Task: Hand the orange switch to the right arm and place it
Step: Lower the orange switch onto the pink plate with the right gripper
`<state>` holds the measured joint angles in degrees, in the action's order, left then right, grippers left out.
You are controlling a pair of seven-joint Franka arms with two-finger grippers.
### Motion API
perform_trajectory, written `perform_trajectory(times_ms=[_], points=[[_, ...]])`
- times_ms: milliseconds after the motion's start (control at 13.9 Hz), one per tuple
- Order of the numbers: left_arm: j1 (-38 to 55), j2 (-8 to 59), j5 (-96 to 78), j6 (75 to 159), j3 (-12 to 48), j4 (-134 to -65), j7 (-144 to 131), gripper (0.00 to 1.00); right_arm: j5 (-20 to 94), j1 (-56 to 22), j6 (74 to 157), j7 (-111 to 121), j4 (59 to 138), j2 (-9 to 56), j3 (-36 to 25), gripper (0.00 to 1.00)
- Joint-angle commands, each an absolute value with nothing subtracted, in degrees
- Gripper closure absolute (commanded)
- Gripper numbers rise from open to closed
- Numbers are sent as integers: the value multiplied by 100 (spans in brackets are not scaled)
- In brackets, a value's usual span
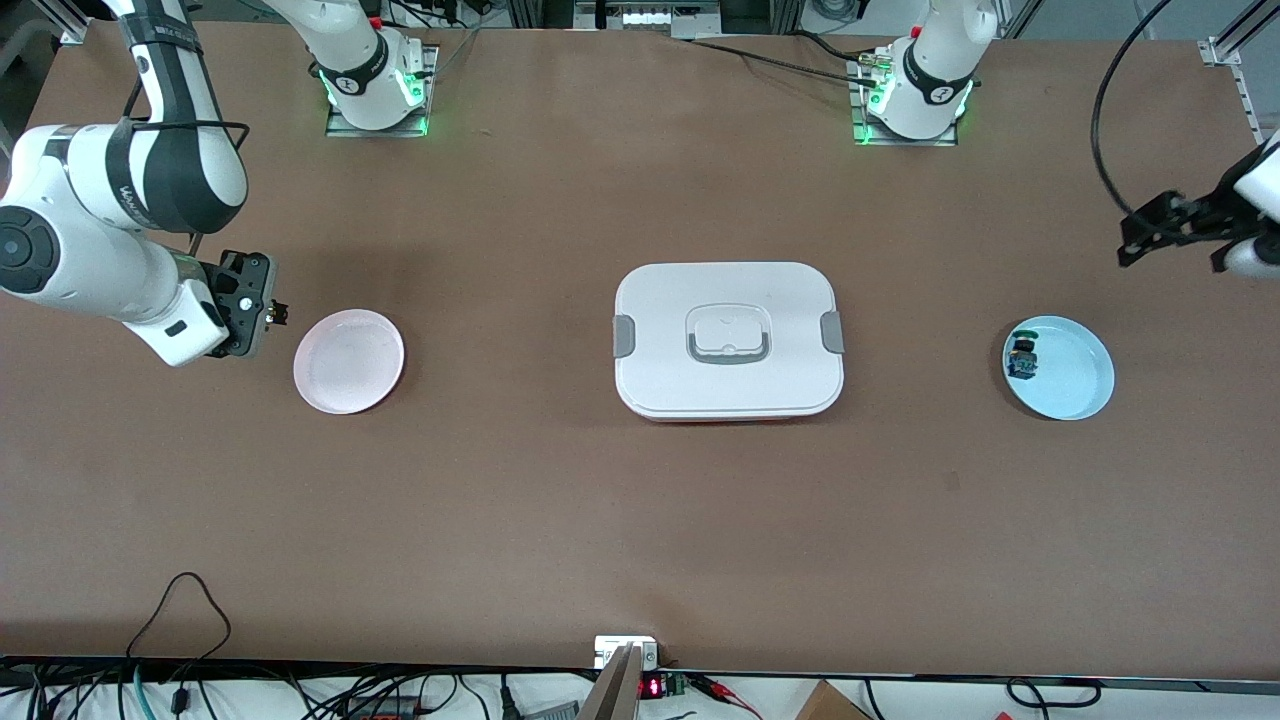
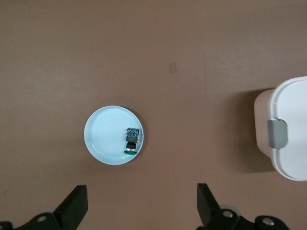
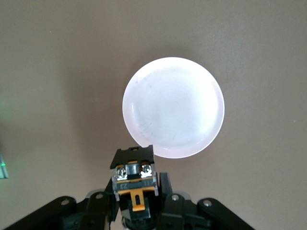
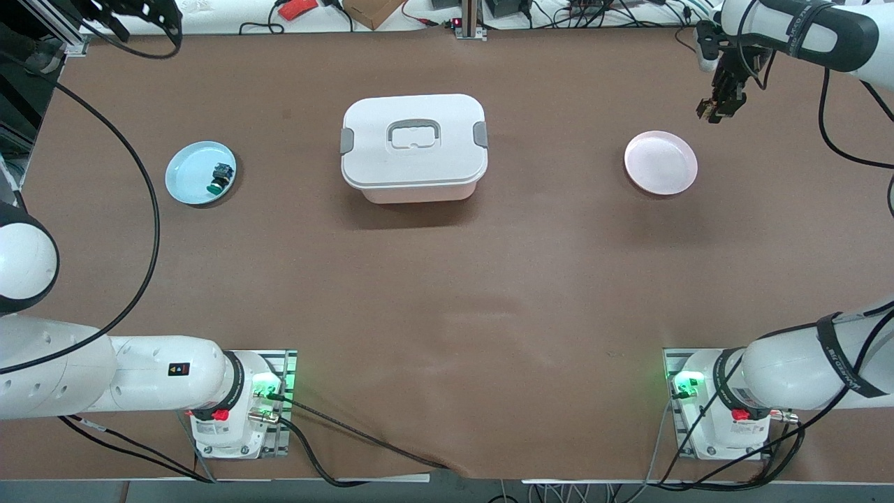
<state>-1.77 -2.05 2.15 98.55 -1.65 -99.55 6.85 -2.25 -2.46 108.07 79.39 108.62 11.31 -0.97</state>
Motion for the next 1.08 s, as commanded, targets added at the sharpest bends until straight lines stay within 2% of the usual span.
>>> perform_trajectory(times_ms=[0, 649, 1009], points=[[-298, -501, 282, 10134, -246, -10415, 580, 0, -308, -193, 11231, 8287, 11214, 940, -62, 100], [-290, -335, 255, 10187, -246, -10231, 580, 0, -308, -272, 12901, 8534, 12172, 967, -53, 100], [-202, -159, 255, 10029, -132, -9793, 642, 0, -246, -615, 13218, 8350, 12243, 1151, -35, 100]])
